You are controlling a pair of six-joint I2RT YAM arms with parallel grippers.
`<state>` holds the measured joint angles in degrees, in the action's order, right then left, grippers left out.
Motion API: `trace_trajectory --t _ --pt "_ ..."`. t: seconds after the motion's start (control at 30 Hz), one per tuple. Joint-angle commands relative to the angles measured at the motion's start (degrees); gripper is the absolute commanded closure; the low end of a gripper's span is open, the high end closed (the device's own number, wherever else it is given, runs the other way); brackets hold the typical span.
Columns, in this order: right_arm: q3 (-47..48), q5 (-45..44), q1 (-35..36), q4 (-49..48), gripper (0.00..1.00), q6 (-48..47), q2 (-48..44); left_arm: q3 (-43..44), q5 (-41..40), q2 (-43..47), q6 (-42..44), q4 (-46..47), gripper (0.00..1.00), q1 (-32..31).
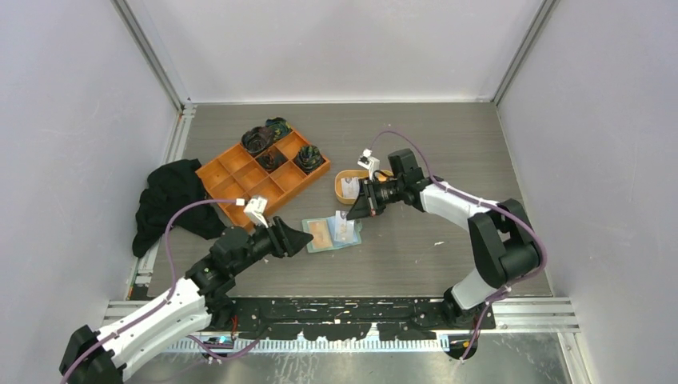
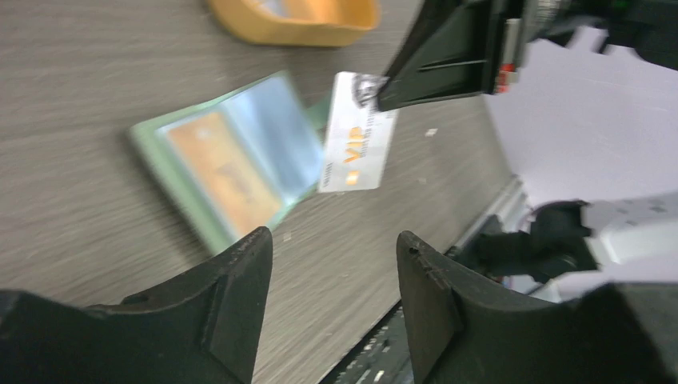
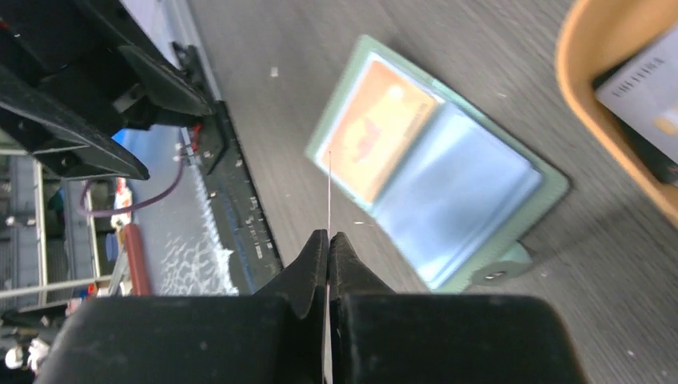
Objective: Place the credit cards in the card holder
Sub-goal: Insert the credit card into the card holder.
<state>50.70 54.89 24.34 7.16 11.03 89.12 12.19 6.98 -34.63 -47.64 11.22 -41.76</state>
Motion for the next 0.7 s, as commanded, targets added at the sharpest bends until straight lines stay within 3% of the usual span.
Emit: trace_trajectory --t 0.0,0.37,0.67 --pt "-1.1 -9.6 0.5 -6.7 0.99 3.5 1.9 -0.9 -10.5 -1.2 -1.5 -11.0 0.4 0.3" --pt "0.8 -10.5 0.5 -11.0 0.99 9.5 11.2 -2.2 -7.2 -17.5 -3.4 4.0 0.38 0.4" --pt "1.2 -7.5 0.2 -11.9 0.99 10.7 12.0 -0.5 -8.7 -23.6 -3.3 6.3 0.4 1.4"
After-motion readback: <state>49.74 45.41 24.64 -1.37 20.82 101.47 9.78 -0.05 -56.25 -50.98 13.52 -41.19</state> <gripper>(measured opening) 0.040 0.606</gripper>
